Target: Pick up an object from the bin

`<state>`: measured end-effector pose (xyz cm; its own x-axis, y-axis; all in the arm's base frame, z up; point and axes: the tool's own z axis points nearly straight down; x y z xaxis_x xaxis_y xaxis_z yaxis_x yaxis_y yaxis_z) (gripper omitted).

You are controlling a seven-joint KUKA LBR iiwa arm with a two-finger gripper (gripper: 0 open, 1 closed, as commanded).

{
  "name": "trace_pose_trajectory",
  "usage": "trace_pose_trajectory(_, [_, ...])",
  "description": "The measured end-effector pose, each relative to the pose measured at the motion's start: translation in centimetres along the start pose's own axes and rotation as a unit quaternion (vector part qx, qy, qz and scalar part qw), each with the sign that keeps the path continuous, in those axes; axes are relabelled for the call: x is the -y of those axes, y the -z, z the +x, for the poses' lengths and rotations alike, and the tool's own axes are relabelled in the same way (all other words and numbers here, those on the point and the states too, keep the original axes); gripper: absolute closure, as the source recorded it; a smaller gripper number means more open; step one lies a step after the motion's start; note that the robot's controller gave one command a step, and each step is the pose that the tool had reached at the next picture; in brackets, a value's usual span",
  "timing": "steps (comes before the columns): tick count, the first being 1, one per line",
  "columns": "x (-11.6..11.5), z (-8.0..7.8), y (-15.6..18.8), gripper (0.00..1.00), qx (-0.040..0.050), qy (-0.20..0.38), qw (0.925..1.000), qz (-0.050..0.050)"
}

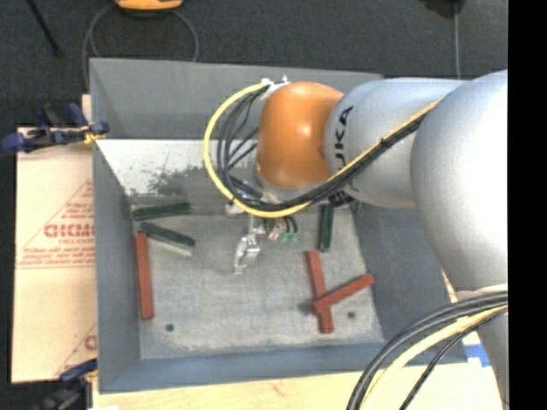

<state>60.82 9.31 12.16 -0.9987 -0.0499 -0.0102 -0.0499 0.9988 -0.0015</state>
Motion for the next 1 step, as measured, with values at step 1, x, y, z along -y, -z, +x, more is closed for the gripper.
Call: trace_pose_trajectory(1, [-3.85, -1.72, -2.35, 0.0, -0.0033, 0.093, 0.9957, -0.001])
